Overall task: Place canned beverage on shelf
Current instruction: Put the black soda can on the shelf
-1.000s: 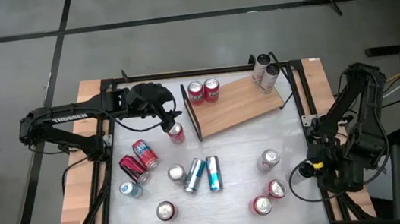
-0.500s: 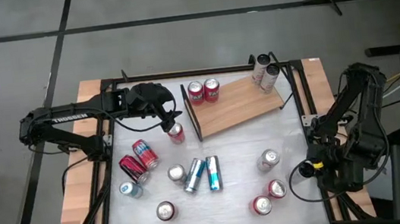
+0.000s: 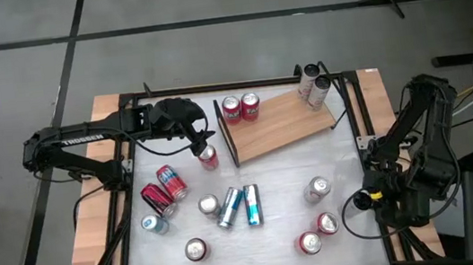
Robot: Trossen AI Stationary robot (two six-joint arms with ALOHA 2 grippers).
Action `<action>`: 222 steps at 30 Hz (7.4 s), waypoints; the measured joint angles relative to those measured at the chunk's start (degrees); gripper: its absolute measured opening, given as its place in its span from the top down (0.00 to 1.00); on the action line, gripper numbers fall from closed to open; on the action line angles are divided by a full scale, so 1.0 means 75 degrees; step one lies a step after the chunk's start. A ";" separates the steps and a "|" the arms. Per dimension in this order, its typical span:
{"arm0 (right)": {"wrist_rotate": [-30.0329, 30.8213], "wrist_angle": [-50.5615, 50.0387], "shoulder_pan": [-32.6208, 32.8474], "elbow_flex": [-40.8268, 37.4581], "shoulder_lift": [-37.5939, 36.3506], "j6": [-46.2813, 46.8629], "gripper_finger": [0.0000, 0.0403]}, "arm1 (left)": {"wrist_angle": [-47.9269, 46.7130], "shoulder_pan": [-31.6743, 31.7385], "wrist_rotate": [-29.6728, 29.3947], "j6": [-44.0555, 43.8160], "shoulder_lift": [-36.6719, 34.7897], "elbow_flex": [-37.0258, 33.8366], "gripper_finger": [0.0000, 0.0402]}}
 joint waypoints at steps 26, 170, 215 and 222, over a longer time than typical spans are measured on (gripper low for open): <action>0.0092 0.0039 0.0000 0.0000 0.0000 -0.0006 0.38 | 0.0000 0.0001 -0.0020 0.0000 0.0000 -0.0003 0.25; 0.1102 0.0239 0.0000 -0.0393 0.1105 0.1192 0.20 | 0.0006 0.0001 -0.0023 0.0055 -0.0001 -0.0001 0.25; 0.2485 -0.1609 -0.3700 0.0364 -0.0505 -0.1770 0.42 | 0.0009 0.0002 -0.0023 0.0057 0.0000 0.0000 0.25; 0.2763 -0.1606 -0.5672 0.0367 -0.1061 -0.3685 0.41 | 0.0012 -0.0001 -0.0026 0.0058 -0.0003 -0.0001 0.25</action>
